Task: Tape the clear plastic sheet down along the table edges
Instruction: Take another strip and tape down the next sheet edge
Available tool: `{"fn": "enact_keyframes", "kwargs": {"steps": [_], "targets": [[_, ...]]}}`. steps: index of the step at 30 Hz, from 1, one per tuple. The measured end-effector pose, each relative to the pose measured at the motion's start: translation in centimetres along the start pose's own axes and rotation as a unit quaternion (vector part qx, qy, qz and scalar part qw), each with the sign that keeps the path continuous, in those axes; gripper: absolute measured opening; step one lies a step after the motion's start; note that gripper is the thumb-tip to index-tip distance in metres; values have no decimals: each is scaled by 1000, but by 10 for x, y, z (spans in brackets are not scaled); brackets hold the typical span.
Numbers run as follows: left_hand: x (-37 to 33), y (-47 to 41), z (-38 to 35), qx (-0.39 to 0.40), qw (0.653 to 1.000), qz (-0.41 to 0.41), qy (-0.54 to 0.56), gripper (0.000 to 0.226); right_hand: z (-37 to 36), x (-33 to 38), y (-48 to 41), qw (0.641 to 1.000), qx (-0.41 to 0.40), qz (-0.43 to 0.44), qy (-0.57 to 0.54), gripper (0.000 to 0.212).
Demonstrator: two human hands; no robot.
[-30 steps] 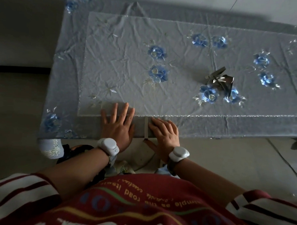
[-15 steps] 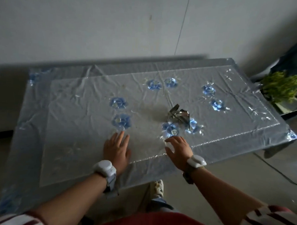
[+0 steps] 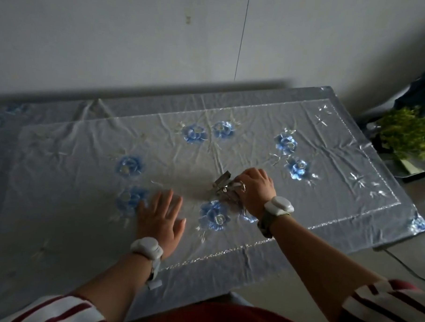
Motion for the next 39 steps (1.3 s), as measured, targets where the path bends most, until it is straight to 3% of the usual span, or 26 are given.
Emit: {"fn": "enact_keyframes", "kwargs": {"steps": [2,4,10,14,18,21,23,26,27,28,29,31,34,39], "targets": [[3,1,1,-12,1000,4,8,55,-11,0,-2,998,56,23,18,20],[2,1,2,-14,1000,13,12,56,-16,-3,-1,997,60,40,19,17],[0,2,6,-26,999,15,20,56,10,-12,-11,999,-19,29,-18,9],[-3,4,8,-35,999,9,13,56,51,-3,-16,994,-87,65,-19,5],[-3,5,9,-26,999,16,12,64,74,10,-20,982,-90,72,-150,5],[-2,-2,16,-40,992,61,100,56,75,29,-11,963,-66,97,-243,7],[9,-10,34,-105,958,133,232,43,72,43,-3,956,-46,123,-263,7],[23,-19,58,-106,791,240,553,15,69,62,2,950,-24,145,-274,7],[23,-19,62,-78,744,261,610,15,68,71,3,948,-19,149,-280,6],[20,-18,69,-40,724,269,634,19,68,80,3,946,-15,157,-284,6],[13,-16,77,-1,728,255,636,24,69,88,3,944,-15,165,-286,5],[3,-9,94,49,770,204,602,35,71,108,3,939,-16,191,-285,5],[6,9,115,42,803,155,573,37,70,137,1,935,-13,217,-279,5],[47,41,136,-59,744,171,643,34,54,183,0,913,37,196,-356,12]]}}
Point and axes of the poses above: each hand's wrist, its own y-axis away from the middle knuckle, its own z-axis out of the back of the hand, x = y × z, the point moved 9 cm from there along -y, towards the middle knuckle, and after that the axes turned 4 degrees about y, right-handed, at the moved point
